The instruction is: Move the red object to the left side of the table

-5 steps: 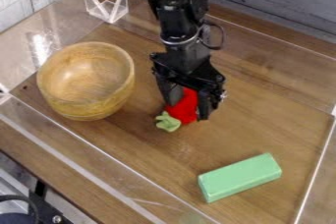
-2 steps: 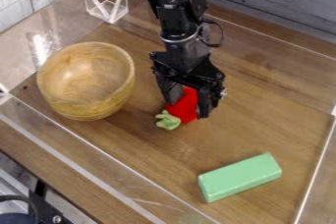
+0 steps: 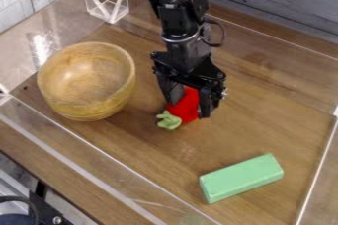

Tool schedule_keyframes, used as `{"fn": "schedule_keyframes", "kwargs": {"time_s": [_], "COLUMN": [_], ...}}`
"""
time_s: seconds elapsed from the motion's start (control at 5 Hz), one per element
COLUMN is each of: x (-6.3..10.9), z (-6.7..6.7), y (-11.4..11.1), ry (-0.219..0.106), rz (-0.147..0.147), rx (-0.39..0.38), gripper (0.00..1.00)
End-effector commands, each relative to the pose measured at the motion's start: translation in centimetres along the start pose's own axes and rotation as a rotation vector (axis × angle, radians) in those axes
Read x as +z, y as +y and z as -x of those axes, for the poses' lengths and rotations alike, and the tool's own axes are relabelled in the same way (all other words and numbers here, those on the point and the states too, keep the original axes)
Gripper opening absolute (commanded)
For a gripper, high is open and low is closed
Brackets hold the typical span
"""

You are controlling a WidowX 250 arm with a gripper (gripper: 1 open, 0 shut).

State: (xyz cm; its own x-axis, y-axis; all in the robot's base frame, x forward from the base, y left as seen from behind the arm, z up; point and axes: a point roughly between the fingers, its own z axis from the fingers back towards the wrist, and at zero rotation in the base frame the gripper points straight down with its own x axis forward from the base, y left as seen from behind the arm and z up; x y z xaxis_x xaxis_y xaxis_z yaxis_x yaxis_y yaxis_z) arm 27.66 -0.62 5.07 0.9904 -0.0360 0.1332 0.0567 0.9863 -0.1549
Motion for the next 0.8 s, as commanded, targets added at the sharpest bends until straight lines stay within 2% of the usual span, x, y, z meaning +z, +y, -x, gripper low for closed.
{"fn": "schedule_keyframes", "kwargs": {"time_s": [0.0,0.6], "x": [0.91,1.06], "z": [-1.04,-0.86], "y": [0.21,0.23], "ry": [-0.040,-0.035], "rz": [-0.004,0.000], "rx": [-0.003,0.010], "gripper": [1.00,1.00]}}
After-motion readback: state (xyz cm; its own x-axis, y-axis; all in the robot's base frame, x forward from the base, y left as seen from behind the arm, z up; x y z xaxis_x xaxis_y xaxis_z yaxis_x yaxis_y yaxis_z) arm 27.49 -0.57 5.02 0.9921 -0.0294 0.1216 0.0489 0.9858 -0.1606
